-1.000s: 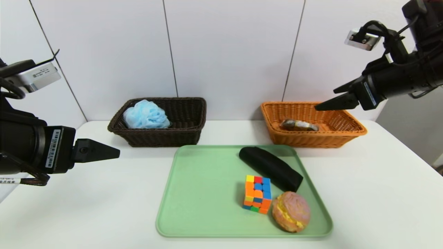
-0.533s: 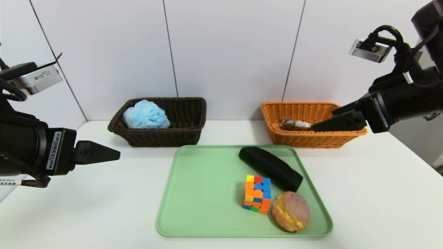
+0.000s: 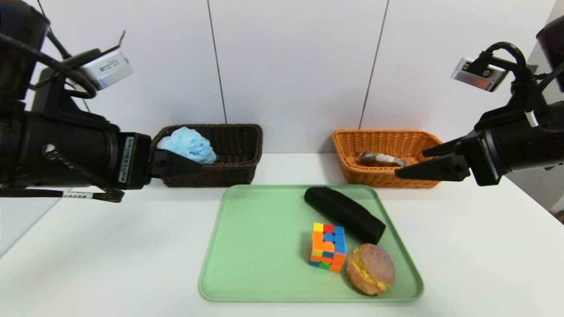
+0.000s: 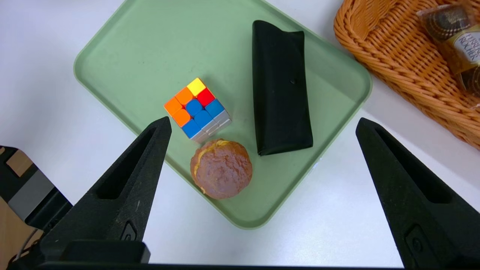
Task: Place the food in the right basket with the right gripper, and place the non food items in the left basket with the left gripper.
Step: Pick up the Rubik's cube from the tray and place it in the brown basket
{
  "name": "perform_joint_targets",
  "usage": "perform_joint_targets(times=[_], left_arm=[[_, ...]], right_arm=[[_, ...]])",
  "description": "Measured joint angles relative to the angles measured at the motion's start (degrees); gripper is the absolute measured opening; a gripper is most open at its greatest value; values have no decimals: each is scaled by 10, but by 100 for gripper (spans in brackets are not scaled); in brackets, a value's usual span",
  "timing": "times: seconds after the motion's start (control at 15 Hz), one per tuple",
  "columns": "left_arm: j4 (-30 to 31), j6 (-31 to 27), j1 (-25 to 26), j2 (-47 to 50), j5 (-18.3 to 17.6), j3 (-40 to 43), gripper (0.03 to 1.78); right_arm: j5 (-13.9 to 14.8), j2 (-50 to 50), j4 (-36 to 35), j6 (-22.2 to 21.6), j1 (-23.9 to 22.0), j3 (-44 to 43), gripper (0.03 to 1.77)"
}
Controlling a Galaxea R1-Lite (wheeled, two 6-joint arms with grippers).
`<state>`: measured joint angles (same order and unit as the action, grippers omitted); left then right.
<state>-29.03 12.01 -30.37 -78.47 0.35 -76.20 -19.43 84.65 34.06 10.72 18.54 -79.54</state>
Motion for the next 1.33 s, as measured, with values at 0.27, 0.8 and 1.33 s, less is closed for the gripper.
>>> perform_joint_targets(times=[0.27,0.8,1.33], left_arm=[[52,-45,-43,-71,-54,-37,169],[130,-149,-100,-198,-111,-67,169],[127,-259,-153,-295,-180,-132,169]], right_arm=[[1,-6,1,-1,-21,12,169],[1,-12,-1,0,-80,39,169],[-2,-23,-1,18,-127,75,169]])
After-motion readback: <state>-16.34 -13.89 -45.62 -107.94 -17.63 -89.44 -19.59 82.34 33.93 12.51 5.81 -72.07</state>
